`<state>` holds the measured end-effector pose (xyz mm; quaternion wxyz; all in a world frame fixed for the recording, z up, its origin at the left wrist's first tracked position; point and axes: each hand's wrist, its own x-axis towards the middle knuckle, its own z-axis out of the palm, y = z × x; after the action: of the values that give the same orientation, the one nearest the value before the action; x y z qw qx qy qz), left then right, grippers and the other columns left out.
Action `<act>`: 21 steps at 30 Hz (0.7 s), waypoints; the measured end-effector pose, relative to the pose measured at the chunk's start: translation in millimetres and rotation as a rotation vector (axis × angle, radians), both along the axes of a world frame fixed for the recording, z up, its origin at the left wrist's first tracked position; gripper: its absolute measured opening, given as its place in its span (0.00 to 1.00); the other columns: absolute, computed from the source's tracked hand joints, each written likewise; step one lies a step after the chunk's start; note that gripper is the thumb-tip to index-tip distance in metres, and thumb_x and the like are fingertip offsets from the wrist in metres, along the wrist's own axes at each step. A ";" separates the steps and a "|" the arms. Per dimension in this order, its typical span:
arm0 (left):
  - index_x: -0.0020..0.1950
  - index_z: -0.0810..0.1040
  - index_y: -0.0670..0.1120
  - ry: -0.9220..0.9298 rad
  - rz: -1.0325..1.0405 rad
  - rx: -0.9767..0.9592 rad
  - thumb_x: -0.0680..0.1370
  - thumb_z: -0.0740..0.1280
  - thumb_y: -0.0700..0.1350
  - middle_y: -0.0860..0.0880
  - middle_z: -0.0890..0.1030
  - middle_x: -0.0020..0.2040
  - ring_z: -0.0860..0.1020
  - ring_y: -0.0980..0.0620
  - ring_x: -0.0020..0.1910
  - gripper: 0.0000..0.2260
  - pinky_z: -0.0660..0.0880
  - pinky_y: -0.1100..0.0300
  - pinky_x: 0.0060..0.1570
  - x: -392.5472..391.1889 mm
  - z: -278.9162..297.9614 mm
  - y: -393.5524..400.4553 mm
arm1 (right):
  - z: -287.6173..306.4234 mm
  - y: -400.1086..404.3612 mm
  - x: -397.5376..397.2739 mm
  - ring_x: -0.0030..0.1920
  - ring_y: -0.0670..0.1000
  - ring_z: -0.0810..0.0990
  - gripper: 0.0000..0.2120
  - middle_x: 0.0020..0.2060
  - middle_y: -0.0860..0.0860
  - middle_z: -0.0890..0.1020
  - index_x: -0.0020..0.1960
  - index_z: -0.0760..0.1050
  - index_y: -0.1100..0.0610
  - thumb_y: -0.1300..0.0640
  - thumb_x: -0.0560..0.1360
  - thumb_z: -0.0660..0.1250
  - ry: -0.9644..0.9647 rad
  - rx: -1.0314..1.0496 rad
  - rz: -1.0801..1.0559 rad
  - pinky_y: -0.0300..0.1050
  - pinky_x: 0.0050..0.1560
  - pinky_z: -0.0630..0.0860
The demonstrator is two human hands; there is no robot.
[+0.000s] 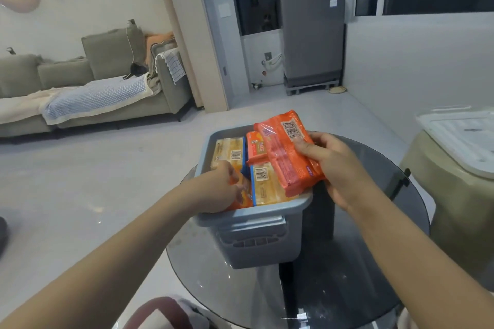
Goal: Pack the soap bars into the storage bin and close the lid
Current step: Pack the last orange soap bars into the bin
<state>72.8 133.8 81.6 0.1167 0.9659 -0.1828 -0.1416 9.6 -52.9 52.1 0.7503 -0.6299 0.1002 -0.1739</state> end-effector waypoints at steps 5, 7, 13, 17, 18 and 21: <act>0.62 0.72 0.49 -0.098 -0.088 0.123 0.81 0.56 0.51 0.49 0.79 0.54 0.72 0.52 0.45 0.13 0.67 0.61 0.45 -2.9 3.4 0.9 | -1.2 1.9 -3.2 0.48 0.50 0.82 0.17 0.50 0.50 0.81 0.58 0.72 0.53 0.51 0.72 0.69 -0.009 -0.020 -0.016 0.44 0.44 0.78; 0.61 0.76 0.48 -0.127 -0.094 0.114 0.81 0.55 0.50 0.48 0.79 0.58 0.73 0.52 0.47 0.14 0.68 0.61 0.46 -3.6 3.5 2.8 | -1.6 2.7 -4.3 0.48 0.50 0.82 0.16 0.50 0.49 0.81 0.58 0.72 0.52 0.51 0.72 0.69 -0.007 -0.028 -0.026 0.44 0.43 0.79; 0.58 0.78 0.49 -0.286 -0.077 0.076 0.81 0.54 0.51 0.49 0.81 0.50 0.75 0.54 0.43 0.15 0.69 0.65 0.38 -4.2 -1.4 9.8 | 0.9 10.5 -2.3 0.47 0.48 0.81 0.14 0.50 0.48 0.80 0.56 0.71 0.50 0.50 0.72 0.69 0.008 -0.072 -0.088 0.42 0.41 0.78; 0.57 0.78 0.47 -0.212 -0.112 0.152 0.82 0.53 0.52 0.48 0.80 0.48 0.74 0.55 0.40 0.17 0.67 0.64 0.36 5.0 2.2 7.9 | 3.8 16.0 -1.3 0.51 0.52 0.81 0.16 0.53 0.49 0.79 0.58 0.70 0.51 0.51 0.73 0.68 0.034 -0.120 -0.114 0.50 0.50 0.80; 0.57 0.78 0.46 -0.203 -0.118 0.195 0.82 0.52 0.53 0.47 0.80 0.49 0.74 0.53 0.42 0.18 0.67 0.63 0.39 7.3 2.0 5.9 | 4.7 16.6 -1.7 0.51 0.52 0.81 0.16 0.53 0.49 0.79 0.59 0.69 0.51 0.50 0.73 0.68 0.038 -0.131 -0.118 0.50 0.50 0.80; 0.59 0.76 0.44 -0.151 -0.155 0.292 0.82 0.50 0.53 0.46 0.80 0.51 0.75 0.50 0.45 0.20 0.68 0.60 0.45 11.7 -0.1 -0.7 | 6.1 17.2 -3.6 0.50 0.51 0.80 0.17 0.53 0.49 0.79 0.60 0.69 0.51 0.50 0.73 0.68 0.047 -0.149 -0.127 0.49 0.49 0.79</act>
<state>84.4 133.1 81.5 -0.0500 0.9634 -0.2425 -0.1024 6.0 -35.7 58.2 0.6863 -0.6801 0.1444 -0.2135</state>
